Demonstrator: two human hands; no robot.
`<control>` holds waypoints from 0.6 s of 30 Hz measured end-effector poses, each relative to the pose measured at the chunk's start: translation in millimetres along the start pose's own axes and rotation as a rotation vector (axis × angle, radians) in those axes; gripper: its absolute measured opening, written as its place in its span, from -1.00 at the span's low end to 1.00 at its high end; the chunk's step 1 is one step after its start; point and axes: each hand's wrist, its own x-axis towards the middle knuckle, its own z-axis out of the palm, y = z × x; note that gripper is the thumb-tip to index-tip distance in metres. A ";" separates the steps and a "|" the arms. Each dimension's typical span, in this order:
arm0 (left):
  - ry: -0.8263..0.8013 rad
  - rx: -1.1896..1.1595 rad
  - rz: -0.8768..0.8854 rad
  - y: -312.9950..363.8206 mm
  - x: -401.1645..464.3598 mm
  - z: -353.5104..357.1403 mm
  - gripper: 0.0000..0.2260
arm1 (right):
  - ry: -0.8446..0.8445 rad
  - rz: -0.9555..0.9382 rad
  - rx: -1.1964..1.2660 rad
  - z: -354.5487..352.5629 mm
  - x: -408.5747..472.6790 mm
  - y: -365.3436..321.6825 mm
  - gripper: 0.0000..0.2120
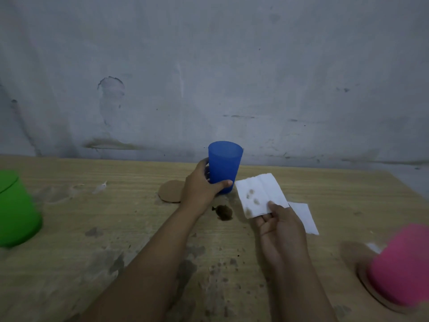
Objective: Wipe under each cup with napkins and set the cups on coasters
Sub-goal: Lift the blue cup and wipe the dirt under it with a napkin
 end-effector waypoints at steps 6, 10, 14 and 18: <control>-0.100 0.082 -0.042 2.2 -4.3 -1.7 -0.05 | -0.012 0.015 -0.037 1.9 -3.3 -1.5 -0.81; -0.039 0.087 -0.045 14.8 -24.3 -11.5 -0.18 | -0.034 0.012 -0.084 2.3 -5.3 -2.0 -0.81; 0.207 -0.004 0.026 27.0 -56.7 -21.2 -0.56 | -0.090 0.073 -0.123 5.5 -11.6 -4.4 -0.83; 0.106 -0.081 -0.096 22.4 -83.8 -29.4 -0.81 | -0.202 0.155 -0.188 9.1 -18.9 -2.0 -0.76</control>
